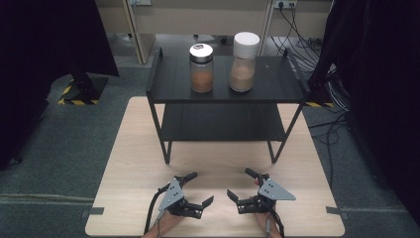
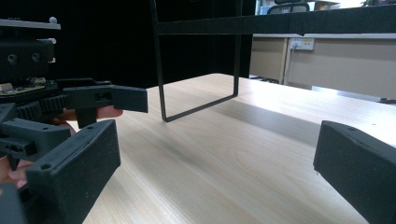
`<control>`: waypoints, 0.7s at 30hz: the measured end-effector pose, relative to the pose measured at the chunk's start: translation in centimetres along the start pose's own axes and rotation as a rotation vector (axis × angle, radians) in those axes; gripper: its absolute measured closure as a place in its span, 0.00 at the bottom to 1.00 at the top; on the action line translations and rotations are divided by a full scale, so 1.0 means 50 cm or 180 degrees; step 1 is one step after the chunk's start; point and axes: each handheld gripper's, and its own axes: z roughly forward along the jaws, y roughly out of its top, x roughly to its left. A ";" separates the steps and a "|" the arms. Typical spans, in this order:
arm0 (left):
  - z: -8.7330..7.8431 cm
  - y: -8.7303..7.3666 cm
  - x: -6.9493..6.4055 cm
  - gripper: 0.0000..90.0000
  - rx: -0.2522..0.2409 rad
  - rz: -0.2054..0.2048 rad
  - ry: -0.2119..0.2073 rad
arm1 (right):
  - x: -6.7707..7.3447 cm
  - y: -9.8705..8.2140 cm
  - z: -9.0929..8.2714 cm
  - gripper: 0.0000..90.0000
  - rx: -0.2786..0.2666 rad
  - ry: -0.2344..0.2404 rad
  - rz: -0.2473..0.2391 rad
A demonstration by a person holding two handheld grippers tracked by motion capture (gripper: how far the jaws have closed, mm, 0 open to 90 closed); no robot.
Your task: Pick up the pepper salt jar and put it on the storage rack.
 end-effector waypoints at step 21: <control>0.000 0.000 0.000 0.03 0.0000 -0.0001 0.0008 | 0.000 0.000 -0.001 0.01 -0.0002 -0.0010 -0.0009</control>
